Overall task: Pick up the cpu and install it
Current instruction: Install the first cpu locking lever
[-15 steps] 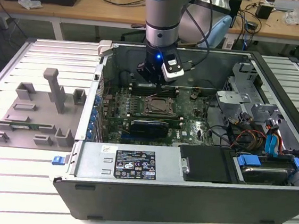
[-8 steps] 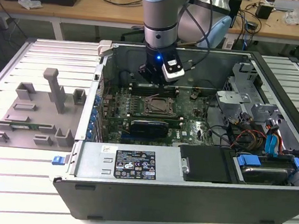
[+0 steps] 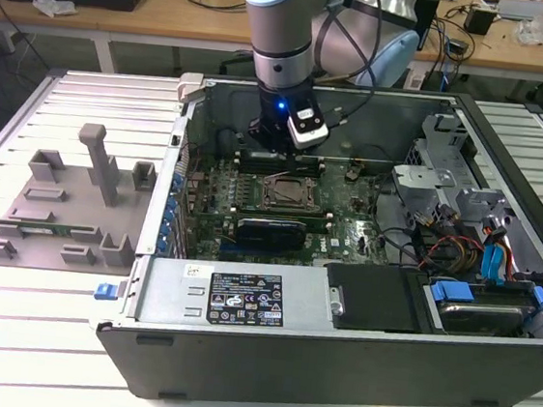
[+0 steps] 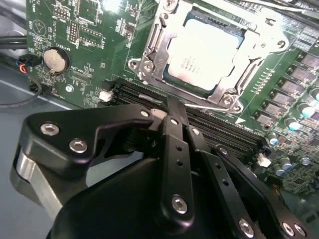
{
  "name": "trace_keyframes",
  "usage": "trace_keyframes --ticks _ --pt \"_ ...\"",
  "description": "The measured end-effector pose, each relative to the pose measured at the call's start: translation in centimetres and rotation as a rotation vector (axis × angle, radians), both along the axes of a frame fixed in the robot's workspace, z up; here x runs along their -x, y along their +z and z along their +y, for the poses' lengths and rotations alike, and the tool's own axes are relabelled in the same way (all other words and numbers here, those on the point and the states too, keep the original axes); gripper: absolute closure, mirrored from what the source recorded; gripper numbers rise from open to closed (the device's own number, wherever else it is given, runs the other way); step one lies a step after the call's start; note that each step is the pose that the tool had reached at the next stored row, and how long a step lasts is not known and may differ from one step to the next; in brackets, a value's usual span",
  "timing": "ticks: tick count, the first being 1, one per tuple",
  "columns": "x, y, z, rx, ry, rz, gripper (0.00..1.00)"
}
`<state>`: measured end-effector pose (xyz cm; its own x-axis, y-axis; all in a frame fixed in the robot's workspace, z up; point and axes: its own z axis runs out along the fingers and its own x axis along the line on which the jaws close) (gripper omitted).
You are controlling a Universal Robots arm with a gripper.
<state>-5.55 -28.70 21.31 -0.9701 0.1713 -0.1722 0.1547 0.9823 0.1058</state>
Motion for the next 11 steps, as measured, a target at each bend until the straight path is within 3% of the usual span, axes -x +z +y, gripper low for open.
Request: trace_keyframes --ticks 5,11 --pt "0.59 -0.23 0.13 -0.0001 0.0 -0.0378 0.89" --pt "1.01 -0.4 0.13 -0.0024 0.0 -0.0473 0.89"
